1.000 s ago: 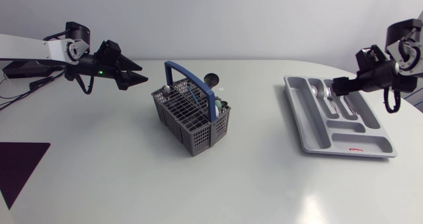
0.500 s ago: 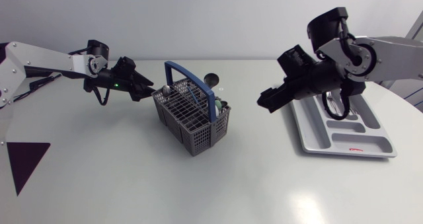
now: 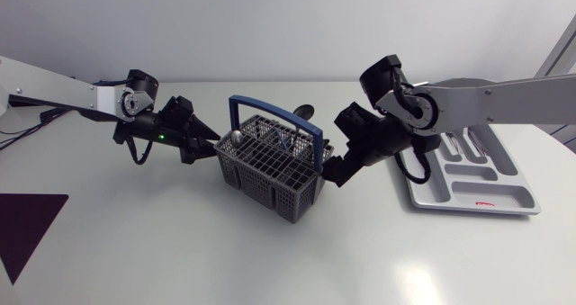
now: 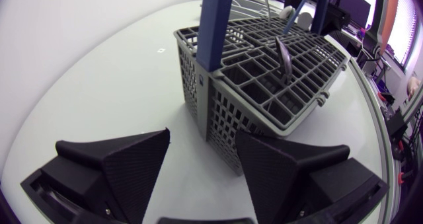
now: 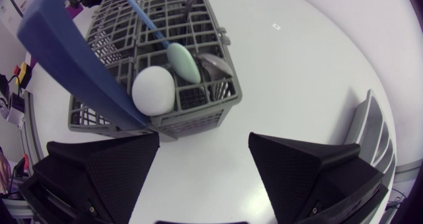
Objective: Unload the cutlery basket into the drawer organizer.
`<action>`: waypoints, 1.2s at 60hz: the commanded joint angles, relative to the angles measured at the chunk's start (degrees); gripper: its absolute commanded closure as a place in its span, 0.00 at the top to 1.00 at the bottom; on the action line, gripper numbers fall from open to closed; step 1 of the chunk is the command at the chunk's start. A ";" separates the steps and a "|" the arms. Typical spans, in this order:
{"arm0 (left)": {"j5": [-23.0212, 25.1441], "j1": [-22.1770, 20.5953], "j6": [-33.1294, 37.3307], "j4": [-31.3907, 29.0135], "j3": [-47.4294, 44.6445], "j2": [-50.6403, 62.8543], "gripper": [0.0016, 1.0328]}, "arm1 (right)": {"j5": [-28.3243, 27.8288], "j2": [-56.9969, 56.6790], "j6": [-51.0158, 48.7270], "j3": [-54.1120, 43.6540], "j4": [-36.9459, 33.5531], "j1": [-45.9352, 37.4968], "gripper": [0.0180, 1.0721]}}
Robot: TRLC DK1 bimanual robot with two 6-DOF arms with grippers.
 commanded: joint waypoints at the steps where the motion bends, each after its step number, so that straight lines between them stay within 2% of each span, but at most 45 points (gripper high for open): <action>1: 2.07 -2.63 2.88 -1.11 -5.39 -3.81 0.73 | -0.03 1.99 1.04 -0.01 2.24 -0.15 0.93; 17: 1.98 -5.44 4.46 -1.02 -15.41 -11.81 0.73 | 0.06 5.42 0.96 3.33 6.01 -3.49 0.93; 26: 1.89 -1.93 1.74 -2.34 -15.85 -18.58 0.75 | 0.15 6.56 1.04 5.00 7.07 -4.29 0.93; 28: 1.98 -0.70 0.07 -3.13 -15.85 -21.13 0.78 | 0.06 6.03 1.04 4.65 7.07 -4.64 0.93; 34: 1.98 0.97 -7.76 -3.48 -16.20 -28.42 0.79 | 0.15 3.48 1.04 2.54 6.98 -5.60 0.93; 45: 1.80 0.62 -17.69 -4.54 -18.48 -39.58 0.79 | 0.15 -2.76 0.25 -2.12 6.54 -7.36 0.93; 50: 0.92 -1.31 -20.85 -7.00 -18.83 -43.10 0.79 | 0.15 -6.27 0.25 -3.61 5.75 -7.80 0.93; 56: -1.45 -4.47 -28.06 -8.32 -18.83 -45.21 0.79 | 0.15 -10.58 0.34 -3.97 2.85 -8.15 0.93; 65: -3.82 -7.55 -35.88 -10.43 -18.92 -43.80 0.79 | 0.15 -15.76 0.78 -3.70 -1.54 -8.15 0.93; 72: -7.86 -9.84 -41.59 -10.51 -19.80 -41.16 0.78 | 0.23 -18.05 1.84 -2.47 -4.53 -7.63 0.93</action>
